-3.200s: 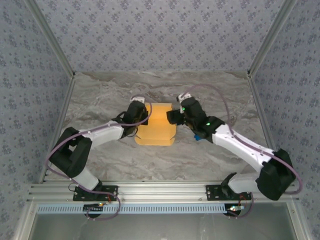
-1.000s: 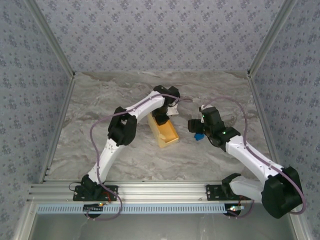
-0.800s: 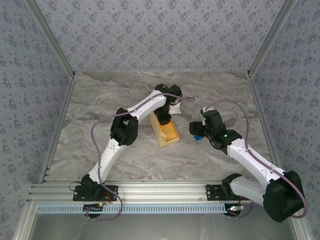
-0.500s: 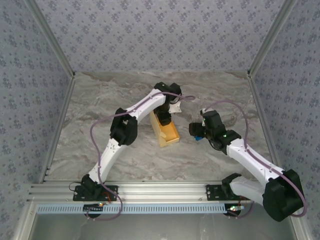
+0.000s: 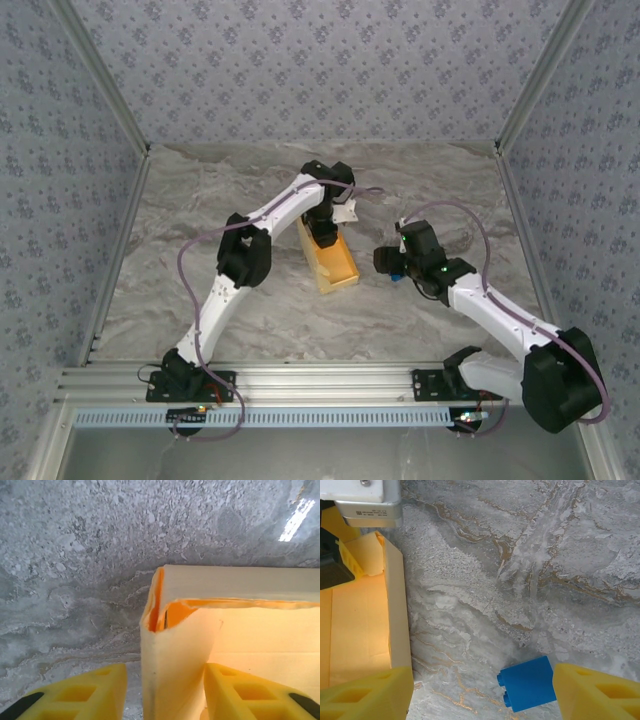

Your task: Fold the paper box

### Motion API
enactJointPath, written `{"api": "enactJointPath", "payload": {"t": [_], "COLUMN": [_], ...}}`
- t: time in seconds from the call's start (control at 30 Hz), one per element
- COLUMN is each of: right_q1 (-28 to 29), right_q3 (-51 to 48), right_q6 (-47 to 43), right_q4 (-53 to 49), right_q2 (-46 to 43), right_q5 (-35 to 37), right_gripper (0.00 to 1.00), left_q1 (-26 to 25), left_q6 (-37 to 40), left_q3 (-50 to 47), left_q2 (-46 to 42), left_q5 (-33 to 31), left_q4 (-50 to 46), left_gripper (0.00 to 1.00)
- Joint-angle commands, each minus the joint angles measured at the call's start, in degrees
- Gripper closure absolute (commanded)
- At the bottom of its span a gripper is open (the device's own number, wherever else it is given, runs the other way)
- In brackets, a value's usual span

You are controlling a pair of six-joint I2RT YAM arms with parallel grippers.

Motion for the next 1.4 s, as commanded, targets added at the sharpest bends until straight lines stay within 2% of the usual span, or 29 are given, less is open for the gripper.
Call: {"api": "enactJointPath", "payload": {"t": [0.0,0.17,0.27,0.67,0.83,0.97,1.17,1.37], "right_q1": [0.52,0.87,1.06,1.14,1.08,1.00,0.81,0.51], "right_q3": [-0.82,-1.43,-1.65,-2.98,-3.43,-3.64,-5.08,-6.77], "right_q6": [0.75,0.96,1.03,0.75,0.67,0.71,1.19,1.88], "right_q4": [0.69,1.29,1.59,2.39,2.92,3.38,3.20,1.83], "right_q2": [0.33,0.33,0.49,0.33,0.55,1.12,-0.01,-5.21], "right_q5": [-0.43,-0.46,-0.43,0.01,-0.12,-0.23,0.27,2.03], "right_gripper": [0.24,0.24,0.24,0.24,0.24,0.24,0.24,0.24], "left_q1": [0.51,0.73,0.73,-0.60,-1.23,-2.53,-3.89,-4.33], "left_q6": [0.99,1.07,0.90,2.35,2.88,6.83,15.10,23.95], "left_q3": [1.96,2.06,1.98,1.39,-0.60,-5.22,-9.85,-13.42], "left_q2": [1.48,1.90,2.34,6.67,6.25,4.07,2.28,1.54], "left_q5": [2.84,2.78,0.97,-8.95,-14.99,-18.58,-18.05,-16.13], "left_q4": [-0.29,0.78,1.70,2.75,7.03,14.20,20.12,24.72], "left_gripper": [0.64,0.76,0.80,0.89,0.92,0.95,0.95,0.95]}}
